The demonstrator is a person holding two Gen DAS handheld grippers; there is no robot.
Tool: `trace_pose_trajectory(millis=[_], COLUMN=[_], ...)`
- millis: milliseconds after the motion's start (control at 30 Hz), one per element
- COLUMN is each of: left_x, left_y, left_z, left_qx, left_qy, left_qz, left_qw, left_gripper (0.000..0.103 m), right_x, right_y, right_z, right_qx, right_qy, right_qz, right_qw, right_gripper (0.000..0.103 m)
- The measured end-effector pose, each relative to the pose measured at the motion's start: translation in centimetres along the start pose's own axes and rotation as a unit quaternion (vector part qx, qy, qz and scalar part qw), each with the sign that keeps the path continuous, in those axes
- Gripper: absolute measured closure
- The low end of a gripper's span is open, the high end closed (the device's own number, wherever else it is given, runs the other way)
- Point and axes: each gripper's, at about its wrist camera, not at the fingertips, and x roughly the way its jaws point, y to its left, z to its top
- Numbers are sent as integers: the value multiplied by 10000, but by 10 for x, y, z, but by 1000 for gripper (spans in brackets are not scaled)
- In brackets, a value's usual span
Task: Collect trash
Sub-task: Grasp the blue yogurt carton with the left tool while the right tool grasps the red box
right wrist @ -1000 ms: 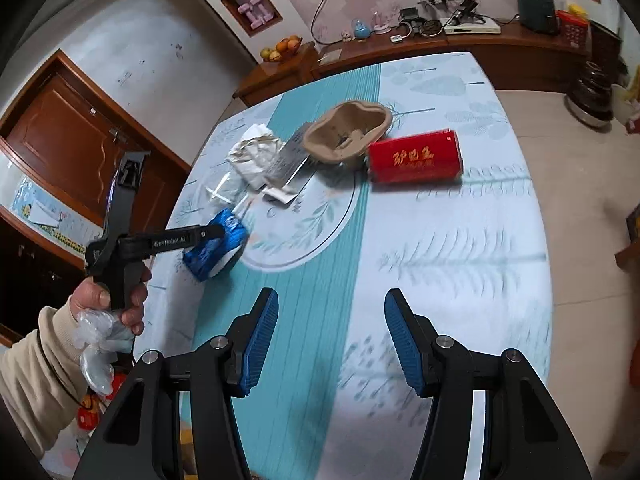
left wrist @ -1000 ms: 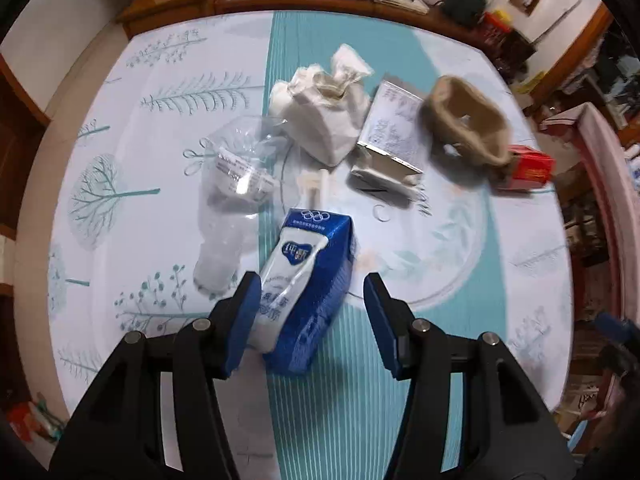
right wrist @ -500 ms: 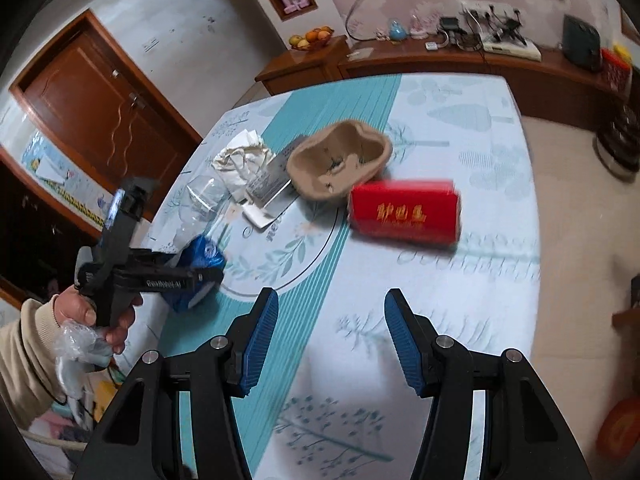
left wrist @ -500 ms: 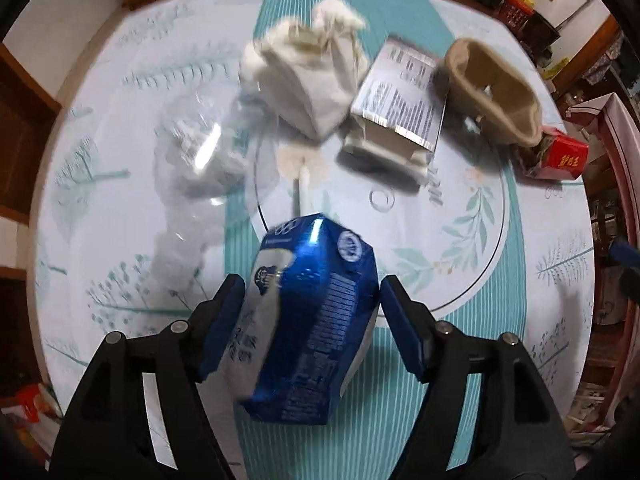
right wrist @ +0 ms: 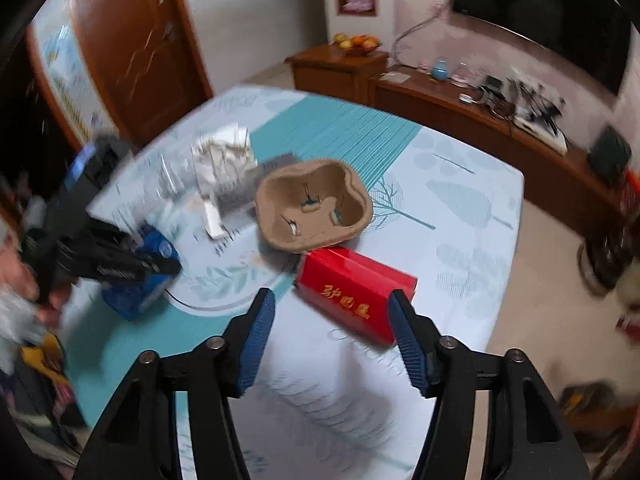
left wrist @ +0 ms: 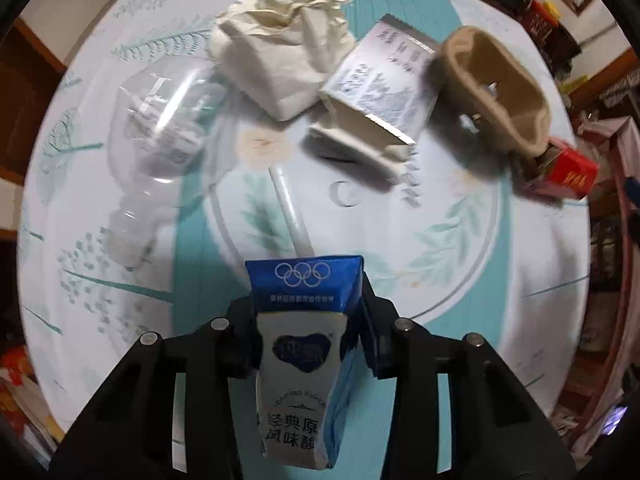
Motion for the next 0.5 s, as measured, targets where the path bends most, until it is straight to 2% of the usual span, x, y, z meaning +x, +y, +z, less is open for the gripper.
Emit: trace_pose_trajectory(millis=[167,300,400,467,500], left_x=[-9,-18,-20,-21,-22], left_y=[-28,-49,-56,-59,-55], left_z=[2,8,14,16,17], left_qx=[-365,-616,-741,-822,-863], left_qy=[-159,-233,-265,-269,-269], left_qz=[-288,-550,-645,-662,-687], left_qw=[9988,9963,9948,9940,9935], left_gripper=[67,67,67,67,67], right_x=[36,64,78,81,80], right_y=[10,16,22,25,25], right_z=[8,8,3,1,1], right_qx=[-1008,-1481,-1754,-1810,-1756], right_qy=[322,652,733,663,666], right_qz=[-389,-566,-757,-771,-714], right_qw=[9936,9852,9788,9782,9796], right_gripper=[42,42,42,48,54])
